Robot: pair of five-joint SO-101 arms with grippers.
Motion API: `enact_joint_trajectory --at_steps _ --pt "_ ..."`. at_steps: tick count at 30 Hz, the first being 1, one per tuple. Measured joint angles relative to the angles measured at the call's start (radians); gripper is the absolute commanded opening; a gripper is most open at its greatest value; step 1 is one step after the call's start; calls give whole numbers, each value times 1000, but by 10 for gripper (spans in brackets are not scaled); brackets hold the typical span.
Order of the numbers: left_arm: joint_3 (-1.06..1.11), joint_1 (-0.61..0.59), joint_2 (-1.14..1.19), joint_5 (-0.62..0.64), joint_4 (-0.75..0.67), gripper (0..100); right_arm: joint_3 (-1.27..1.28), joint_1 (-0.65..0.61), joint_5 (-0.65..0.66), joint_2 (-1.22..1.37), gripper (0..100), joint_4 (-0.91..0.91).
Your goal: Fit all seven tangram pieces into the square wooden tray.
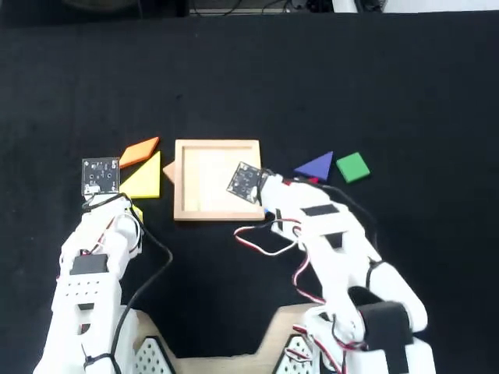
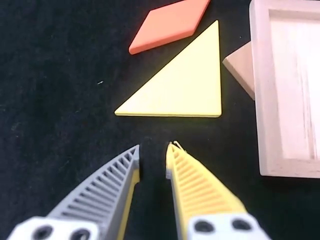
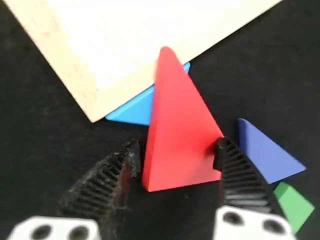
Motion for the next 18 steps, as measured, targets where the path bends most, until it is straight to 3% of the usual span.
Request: enact_joint_trajectory --at_steps 5,18 --pt "0 0 0 0 -6 98 -68 2 34 12 44 31" --pt "0 0 0 0 -9 98 -124 23 40 -54 38 89"
